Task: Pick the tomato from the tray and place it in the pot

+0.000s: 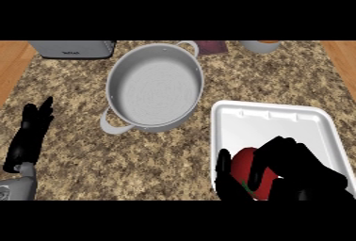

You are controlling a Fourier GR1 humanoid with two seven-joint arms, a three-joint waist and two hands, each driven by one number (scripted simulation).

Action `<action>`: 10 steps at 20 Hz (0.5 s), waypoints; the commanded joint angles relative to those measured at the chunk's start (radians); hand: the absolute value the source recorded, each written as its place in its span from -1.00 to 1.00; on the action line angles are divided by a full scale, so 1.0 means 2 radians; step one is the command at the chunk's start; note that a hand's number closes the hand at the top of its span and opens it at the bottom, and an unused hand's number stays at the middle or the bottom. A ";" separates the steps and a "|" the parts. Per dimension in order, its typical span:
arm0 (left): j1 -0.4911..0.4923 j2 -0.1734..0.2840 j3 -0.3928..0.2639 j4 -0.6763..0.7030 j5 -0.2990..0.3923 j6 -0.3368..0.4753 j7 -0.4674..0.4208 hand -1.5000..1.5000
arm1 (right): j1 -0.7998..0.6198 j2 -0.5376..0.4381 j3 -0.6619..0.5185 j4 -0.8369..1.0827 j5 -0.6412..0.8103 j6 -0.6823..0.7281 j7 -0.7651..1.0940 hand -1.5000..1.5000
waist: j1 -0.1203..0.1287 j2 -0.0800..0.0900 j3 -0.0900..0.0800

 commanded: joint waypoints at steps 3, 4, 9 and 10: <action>-0.015 0.005 0.003 0.028 -0.003 -0.003 -0.017 0.00 | -0.198 0.002 -0.016 0.051 -0.085 0.097 0.100 1.00 | 0.007 0.003 0.000; -0.021 -0.012 -0.009 0.023 -0.012 0.011 -0.009 0.00 | -0.217 0.002 -0.020 0.081 -0.106 0.084 0.115 1.00 | 0.009 0.003 0.000; -0.021 -0.007 -0.009 0.009 -0.007 0.001 -0.003 0.00 | -0.305 0.002 -0.092 0.175 -0.198 0.049 0.132 1.00 | 0.020 0.004 0.000; -0.018 -0.001 -0.006 0.020 -0.004 -0.006 -0.015 0.00 | -0.325 0.002 -0.086 0.184 -0.216 0.057 0.151 1.00 | 0.020 0.003 -0.001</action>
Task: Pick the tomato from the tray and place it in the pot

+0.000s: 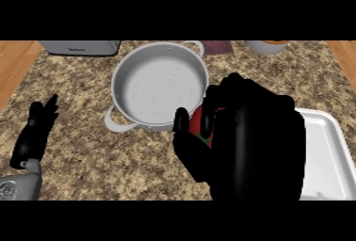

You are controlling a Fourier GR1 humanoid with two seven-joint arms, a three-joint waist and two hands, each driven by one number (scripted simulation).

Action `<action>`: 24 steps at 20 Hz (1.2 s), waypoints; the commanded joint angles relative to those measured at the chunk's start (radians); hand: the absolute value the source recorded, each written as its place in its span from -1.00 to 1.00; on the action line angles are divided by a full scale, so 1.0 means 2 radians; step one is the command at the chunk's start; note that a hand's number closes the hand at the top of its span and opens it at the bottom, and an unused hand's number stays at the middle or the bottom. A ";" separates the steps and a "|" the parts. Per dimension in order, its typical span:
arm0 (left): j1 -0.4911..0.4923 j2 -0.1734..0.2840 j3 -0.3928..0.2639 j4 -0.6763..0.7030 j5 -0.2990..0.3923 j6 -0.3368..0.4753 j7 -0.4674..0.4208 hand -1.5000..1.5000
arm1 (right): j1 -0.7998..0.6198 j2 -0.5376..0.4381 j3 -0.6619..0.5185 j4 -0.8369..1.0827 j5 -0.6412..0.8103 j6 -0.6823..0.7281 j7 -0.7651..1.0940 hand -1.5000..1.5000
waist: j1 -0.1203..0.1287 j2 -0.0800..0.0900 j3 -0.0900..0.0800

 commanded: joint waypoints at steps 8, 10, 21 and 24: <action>-0.007 0.001 -0.004 -0.020 -0.002 -0.004 0.019 0.00 | -0.168 0.004 -0.096 0.245 -0.161 -0.065 0.080 1.00 | 0.010 0.002 0.001; -0.021 0.000 -0.007 -0.007 -0.003 -0.007 0.017 0.00 | -0.195 0.004 -0.099 0.310 -0.175 -0.090 0.074 1.00 | 0.012 0.005 0.000; -0.016 -0.009 -0.013 0.001 -0.009 -0.002 -0.001 0.00 | -0.179 0.004 -0.103 0.484 -0.307 -0.257 0.021 -1.00 | 0.021 0.009 0.001; -0.033 -0.008 -0.017 -0.008 -0.007 -0.009 0.028 0.00 | -0.190 0.004 -0.066 0.505 -0.333 -0.336 0.010 -1.00 | 0.027 0.008 0.001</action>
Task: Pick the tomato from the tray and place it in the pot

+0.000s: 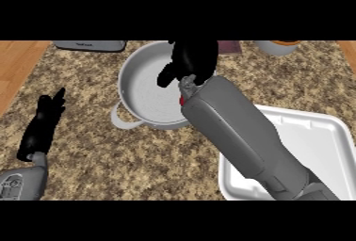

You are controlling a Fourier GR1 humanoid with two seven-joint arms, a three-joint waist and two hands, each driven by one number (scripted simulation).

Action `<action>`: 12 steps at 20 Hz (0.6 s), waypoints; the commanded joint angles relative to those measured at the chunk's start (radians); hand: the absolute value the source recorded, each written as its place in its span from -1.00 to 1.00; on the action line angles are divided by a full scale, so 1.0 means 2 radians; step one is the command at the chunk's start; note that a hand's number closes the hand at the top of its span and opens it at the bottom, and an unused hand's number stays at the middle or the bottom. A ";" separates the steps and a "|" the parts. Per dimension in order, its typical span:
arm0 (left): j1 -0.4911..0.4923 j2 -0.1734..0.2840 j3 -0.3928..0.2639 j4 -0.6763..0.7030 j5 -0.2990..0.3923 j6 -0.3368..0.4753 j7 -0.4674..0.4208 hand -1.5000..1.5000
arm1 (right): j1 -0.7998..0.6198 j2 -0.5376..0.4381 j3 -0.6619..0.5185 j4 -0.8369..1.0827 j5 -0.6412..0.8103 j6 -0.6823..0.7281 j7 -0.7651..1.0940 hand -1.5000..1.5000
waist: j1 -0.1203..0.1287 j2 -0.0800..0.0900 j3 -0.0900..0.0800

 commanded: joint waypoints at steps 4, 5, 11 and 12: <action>0.003 -0.003 -0.002 -0.003 0.001 -0.003 0.003 0.00 | -0.006 0.003 -0.017 0.042 -0.048 -0.201 -0.020 -1.00 | -0.001 0.000 0.001; -0.005 0.007 0.009 0.006 0.003 -0.002 0.010 0.00 | 0.006 0.003 -0.015 0.018 -0.046 -0.229 -0.025 -1.00 | -0.009 -0.002 0.001; 0.018 0.009 0.021 0.008 0.015 -0.007 -0.014 0.00 | 0.020 0.003 -0.020 0.015 -0.015 -0.361 -0.032 -1.00 | -0.022 -0.007 0.001; 0.028 0.003 0.014 0.001 0.007 -0.001 -0.013 0.00 | 0.008 0.003 -0.026 0.011 0.000 -0.362 -0.012 -1.00 | -0.026 -0.009 0.000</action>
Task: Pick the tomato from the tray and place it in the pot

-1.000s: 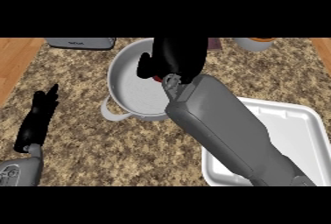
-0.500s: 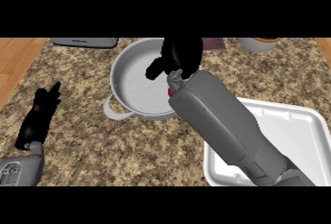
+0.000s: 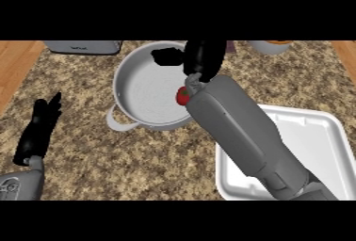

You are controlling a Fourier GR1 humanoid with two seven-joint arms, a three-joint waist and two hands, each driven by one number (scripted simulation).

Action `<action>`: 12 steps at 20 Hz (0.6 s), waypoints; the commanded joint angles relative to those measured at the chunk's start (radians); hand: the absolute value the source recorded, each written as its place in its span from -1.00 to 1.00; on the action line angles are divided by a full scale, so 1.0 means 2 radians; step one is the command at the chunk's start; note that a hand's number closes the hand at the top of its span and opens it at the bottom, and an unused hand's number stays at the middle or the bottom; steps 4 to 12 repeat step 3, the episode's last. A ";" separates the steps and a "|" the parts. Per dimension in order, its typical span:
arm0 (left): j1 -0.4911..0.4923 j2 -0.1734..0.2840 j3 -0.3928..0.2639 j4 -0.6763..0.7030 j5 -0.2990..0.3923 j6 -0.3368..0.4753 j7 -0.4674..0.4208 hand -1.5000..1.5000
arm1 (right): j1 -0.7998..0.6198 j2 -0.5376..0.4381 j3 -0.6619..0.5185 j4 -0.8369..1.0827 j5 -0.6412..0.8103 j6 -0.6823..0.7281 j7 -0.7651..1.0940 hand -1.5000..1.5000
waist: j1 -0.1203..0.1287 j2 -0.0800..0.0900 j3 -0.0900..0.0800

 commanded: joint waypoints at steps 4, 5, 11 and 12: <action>0.027 0.010 0.021 -0.004 0.006 0.003 -0.008 0.00 | 0.067 0.002 -0.019 -0.057 0.044 -0.097 0.011 -1.00 | -0.027 -0.007 0.000; 0.027 0.010 0.021 -0.004 0.006 0.003 -0.008 0.00 | 0.067 0.002 -0.019 -0.057 0.044 -0.097 0.011 -1.00 | -0.027 -0.007 0.000; 0.027 0.010 0.021 -0.004 0.006 0.003 -0.008 0.00 | 0.067 0.002 -0.019 -0.057 0.044 -0.097 0.011 -1.00 | -0.027 -0.007 0.000; 0.027 0.010 0.021 -0.004 0.006 0.003 -0.008 0.00 | 0.067 0.002 -0.019 -0.057 0.044 -0.097 0.011 -1.00 | -0.027 -0.007 0.000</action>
